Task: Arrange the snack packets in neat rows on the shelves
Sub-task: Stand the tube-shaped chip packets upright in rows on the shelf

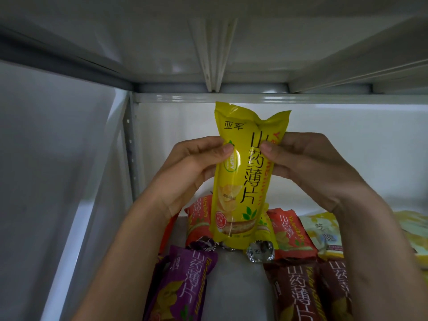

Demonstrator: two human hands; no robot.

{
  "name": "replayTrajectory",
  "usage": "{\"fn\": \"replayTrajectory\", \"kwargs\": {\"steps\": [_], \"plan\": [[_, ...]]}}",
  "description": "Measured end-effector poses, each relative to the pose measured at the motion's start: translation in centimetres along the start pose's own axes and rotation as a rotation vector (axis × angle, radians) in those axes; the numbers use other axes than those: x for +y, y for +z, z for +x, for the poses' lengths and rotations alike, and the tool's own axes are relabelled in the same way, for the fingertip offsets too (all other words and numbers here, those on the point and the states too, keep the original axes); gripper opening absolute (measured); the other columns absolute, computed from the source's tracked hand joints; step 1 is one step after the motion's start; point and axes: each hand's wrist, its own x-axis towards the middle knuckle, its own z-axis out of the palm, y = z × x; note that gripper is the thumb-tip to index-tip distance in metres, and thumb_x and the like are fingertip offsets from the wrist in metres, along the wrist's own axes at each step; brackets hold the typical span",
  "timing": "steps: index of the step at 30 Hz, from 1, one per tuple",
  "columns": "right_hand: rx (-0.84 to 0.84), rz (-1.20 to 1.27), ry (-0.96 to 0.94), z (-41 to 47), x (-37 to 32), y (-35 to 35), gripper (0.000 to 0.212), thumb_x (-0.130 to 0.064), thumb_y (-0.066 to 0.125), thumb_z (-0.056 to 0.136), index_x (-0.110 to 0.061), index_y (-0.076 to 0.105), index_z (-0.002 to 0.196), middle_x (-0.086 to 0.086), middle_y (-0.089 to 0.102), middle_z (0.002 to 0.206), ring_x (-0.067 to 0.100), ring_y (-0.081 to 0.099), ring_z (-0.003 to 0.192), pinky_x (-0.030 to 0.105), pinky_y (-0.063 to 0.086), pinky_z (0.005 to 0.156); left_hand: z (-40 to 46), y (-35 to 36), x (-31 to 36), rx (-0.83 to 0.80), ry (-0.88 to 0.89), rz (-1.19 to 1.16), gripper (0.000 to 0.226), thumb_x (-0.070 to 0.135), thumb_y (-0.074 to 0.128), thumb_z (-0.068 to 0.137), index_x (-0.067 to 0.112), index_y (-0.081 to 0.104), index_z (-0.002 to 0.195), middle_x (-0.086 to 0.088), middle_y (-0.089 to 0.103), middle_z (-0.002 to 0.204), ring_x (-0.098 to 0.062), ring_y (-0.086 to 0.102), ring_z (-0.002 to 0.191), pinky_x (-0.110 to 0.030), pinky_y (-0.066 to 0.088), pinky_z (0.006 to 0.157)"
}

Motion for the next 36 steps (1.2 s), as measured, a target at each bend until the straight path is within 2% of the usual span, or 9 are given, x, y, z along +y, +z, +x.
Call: {"fn": "replayTrajectory", "kwargs": {"steps": [4,8,12,14,18,24,30,33,36], "plan": [[-0.060,-0.049,0.015,-0.1,-0.1,0.0,0.033,-0.023,0.068,0.084,-0.011,0.076,0.114,0.004,0.080,0.109,0.019,0.076,0.106,0.029,0.060,0.094,-0.1,0.2,0.0,-0.032,0.064,0.027,0.038,0.019,0.059,0.099,-0.002,0.068,0.128,-0.016,0.075,0.124,-0.028,0.071,0.118,-0.034,0.056,0.103],[-0.108,-0.046,-0.015,-0.3,-0.3,0.1,0.037,-0.022,0.070,0.084,-0.011,0.074,0.118,0.004,0.079,0.115,0.020,0.074,0.112,0.032,0.058,0.100,-0.1,0.0,-0.1,0.000,0.091,0.087,0.038,0.023,0.062,0.095,0.001,0.072,0.124,-0.013,0.077,0.118,-0.026,0.074,0.110,-0.033,0.058,0.097],[0.054,0.049,-0.063,0.2,-0.3,0.6,0.042,-0.027,0.076,0.074,-0.007,0.074,0.112,0.017,0.077,0.112,0.032,0.073,0.110,0.044,0.056,0.104,-0.2,0.1,-0.2,-0.015,0.095,0.113,0.034,0.022,0.064,0.092,0.003,0.074,0.119,-0.012,0.079,0.114,-0.022,0.076,0.104,-0.030,0.058,0.092],[0.098,0.064,-0.074,0.4,-0.3,0.9,0.034,-0.026,0.078,0.072,-0.008,0.077,0.101,0.018,0.078,0.103,0.031,0.075,0.100,0.046,0.059,0.100,-0.2,0.2,-0.2,-0.037,0.098,0.112,0.034,0.021,0.064,0.093,0.003,0.073,0.120,-0.012,0.078,0.115,-0.021,0.075,0.106,-0.029,0.058,0.094],[0.108,0.091,-0.065,0.4,-0.5,1.0,0.021,-0.021,0.079,0.071,-0.010,0.079,0.089,0.013,0.078,0.090,0.028,0.075,0.090,0.037,0.062,0.087,-0.4,0.4,0.3,-0.071,0.082,0.072,0.040,0.025,0.062,0.094,0.002,0.071,0.126,-0.012,0.076,0.123,-0.026,0.072,0.117,-0.034,0.056,0.102],[0.139,0.035,-0.014,0.4,-0.5,1.6,0.008,-0.008,0.079,0.083,-0.003,0.078,0.089,0.014,0.077,0.087,0.028,0.076,0.087,0.034,0.063,0.081,0.0,1.1,-0.2,0.049,0.130,0.053,0.026,0.014,0.062,0.099,0.003,0.073,0.121,-0.010,0.080,0.112,-0.020,0.077,0.102,-0.028,0.060,0.086],[0.184,0.085,0.034,0.4,-0.5,1.9,0.010,-0.015,0.077,0.087,-0.008,0.078,0.081,0.011,0.075,0.080,0.024,0.074,0.078,0.030,0.061,0.073,0.0,0.9,-0.4,0.046,0.152,0.104,0.026,0.010,0.061,0.101,-0.001,0.072,0.121,-0.013,0.079,0.111,-0.023,0.077,0.101,-0.031,0.061,0.084],[0.280,0.102,0.052,0.6,-0.4,1.9,0.020,-0.017,0.078,0.089,-0.007,0.074,0.072,0.008,0.069,0.070,0.024,0.070,0.072,0.032,0.061,0.072,0.0,1.2,-0.5,0.058,0.180,0.120,0.024,0.008,0.063,0.100,-0.002,0.073,0.119,-0.014,0.080,0.109,-0.024,0.077,0.098,-0.030,0.061,0.083],[0.297,0.110,0.053,0.7,-0.3,1.7,0.025,-0.017,0.078,0.089,-0.011,0.074,0.065,0.006,0.068,0.067,0.023,0.069,0.071,0.035,0.062,0.073,0.1,1.6,-0.6,0.077,0.199,0.137,0.022,0.009,0.065,0.100,-0.003,0.074,0.115,-0.015,0.080,0.107,-0.027,0.077,0.098,-0.033,0.062,0.085]]}}
